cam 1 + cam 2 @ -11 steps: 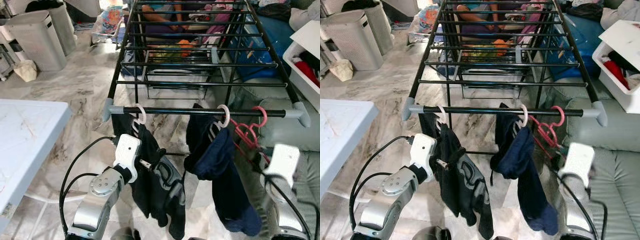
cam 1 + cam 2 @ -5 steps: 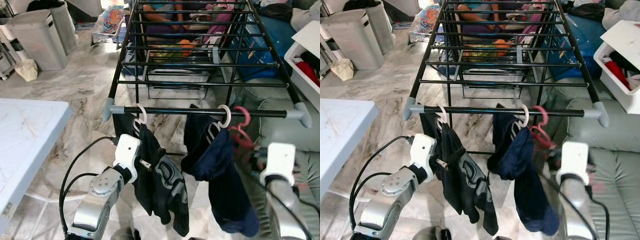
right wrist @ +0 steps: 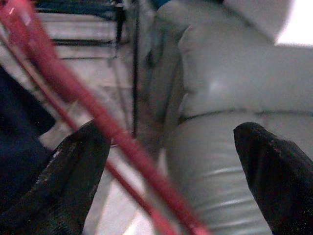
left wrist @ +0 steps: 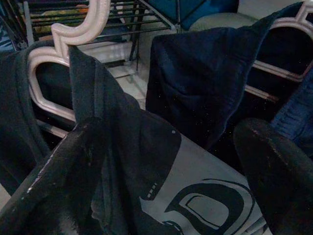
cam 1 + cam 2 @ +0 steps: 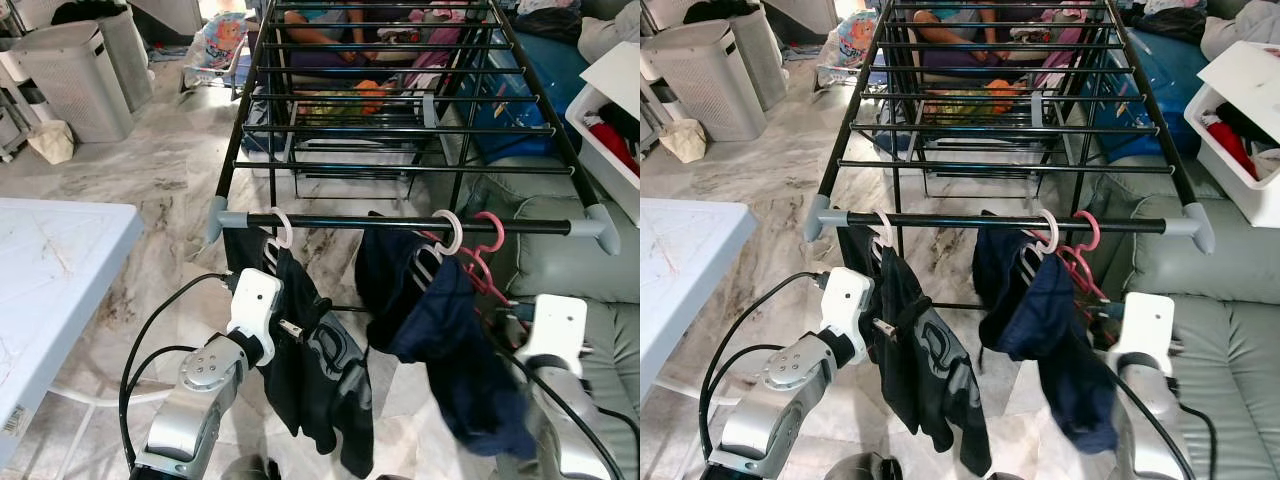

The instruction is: Hang hanger

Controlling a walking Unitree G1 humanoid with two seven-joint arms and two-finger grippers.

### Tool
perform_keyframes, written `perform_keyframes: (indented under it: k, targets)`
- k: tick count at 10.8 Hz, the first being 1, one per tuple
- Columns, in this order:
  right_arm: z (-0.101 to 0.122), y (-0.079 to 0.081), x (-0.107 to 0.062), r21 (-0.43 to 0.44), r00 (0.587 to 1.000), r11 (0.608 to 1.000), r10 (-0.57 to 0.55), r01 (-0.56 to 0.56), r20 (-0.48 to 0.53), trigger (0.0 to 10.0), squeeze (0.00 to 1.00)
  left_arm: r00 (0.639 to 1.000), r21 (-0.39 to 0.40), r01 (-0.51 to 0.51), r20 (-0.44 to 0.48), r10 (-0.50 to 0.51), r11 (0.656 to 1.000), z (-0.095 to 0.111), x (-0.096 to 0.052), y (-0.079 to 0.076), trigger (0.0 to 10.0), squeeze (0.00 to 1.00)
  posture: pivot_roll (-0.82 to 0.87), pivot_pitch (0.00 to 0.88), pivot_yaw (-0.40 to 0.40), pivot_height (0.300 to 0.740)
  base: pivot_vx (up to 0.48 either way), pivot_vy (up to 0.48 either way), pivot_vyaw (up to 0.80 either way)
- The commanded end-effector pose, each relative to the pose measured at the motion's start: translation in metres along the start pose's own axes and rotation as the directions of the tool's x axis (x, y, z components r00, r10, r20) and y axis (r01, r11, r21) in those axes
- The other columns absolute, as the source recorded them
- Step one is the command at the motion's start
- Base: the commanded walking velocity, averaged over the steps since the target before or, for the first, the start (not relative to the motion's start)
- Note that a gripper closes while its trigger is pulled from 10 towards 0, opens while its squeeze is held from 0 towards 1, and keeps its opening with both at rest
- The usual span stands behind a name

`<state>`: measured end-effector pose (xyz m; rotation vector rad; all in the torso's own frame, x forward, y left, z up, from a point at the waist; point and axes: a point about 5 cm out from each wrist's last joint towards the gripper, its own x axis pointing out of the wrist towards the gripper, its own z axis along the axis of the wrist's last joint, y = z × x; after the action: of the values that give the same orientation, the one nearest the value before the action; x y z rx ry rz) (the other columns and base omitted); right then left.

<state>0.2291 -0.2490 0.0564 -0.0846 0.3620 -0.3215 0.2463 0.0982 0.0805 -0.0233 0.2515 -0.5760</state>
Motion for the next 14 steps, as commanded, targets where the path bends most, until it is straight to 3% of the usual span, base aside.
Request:
perform_keyframes:
  k: [1, 5, 8, 14]
  targets:
    - [-0.001, 0.002, 0.002, 0.020, 1.000, 0.999, 0.026, -0.026, -0.014, 0.0, 0.00, 1.000, 0.018, 0.003, -0.001, -0.003, 1.000, 0.001, 0.001, 0.001, 10.0, 0.00, -0.05, 0.000, 0.011, 0.740, 0.000, 0.000, 0.00]
    - [-0.011, 0.011, 0.005, 0.110, 0.988, 0.989, 0.112, -0.101, -0.107, 0.0, 0.00, 1.000, 0.015, 0.005, -0.003, -0.005, 1.000, 0.001, 0.001, 0.001, 10.0, 0.00, -0.05, 0.000, 0.013, 0.740, 0.000, 0.000, 0.00]
    - [-0.010, 0.005, 0.007, 0.202, 0.991, 0.979, 0.023, 0.004, -0.133, 0.0, 0.00, 1.000, 0.012, 0.005, -0.004, -0.005, 1.000, 0.000, 0.001, 0.001, 10.0, 0.00, -0.05, 0.000, 0.013, 0.740, 0.000, 0.000, 0.00]
    - [-0.003, -0.004, 0.011, 0.254, 0.988, 0.960, -0.090, 0.120, -0.126, 0.0, 0.00, 1.000, 0.015, 0.005, -0.003, -0.005, 1.000, 0.001, 0.000, 0.001, 10.0, 0.00, -0.05, 0.000, 0.017, 0.740, 0.000, 0.000, 0.00]
